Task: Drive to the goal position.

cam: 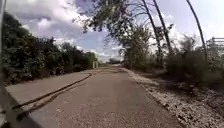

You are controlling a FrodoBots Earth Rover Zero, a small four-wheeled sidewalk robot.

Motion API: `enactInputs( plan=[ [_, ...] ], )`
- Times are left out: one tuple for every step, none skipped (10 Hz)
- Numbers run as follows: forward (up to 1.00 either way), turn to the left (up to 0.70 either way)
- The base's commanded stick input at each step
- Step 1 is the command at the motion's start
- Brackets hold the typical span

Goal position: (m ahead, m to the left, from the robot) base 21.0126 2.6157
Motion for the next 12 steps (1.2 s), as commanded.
enactInputs(
  plan=[
    [0.70,0.00],
    [0.70,0.00],
    [0.70,0.00],
    [0.70,0.00],
    [0.70,0.00],
    [0.70,0.00],
    [0.70,0.00],
    [0.70,0.00],
    [0.70,0.00],
    [0.70,0.00],
    [0.70,0.00],
    [0.70,0.00]
  ],
)
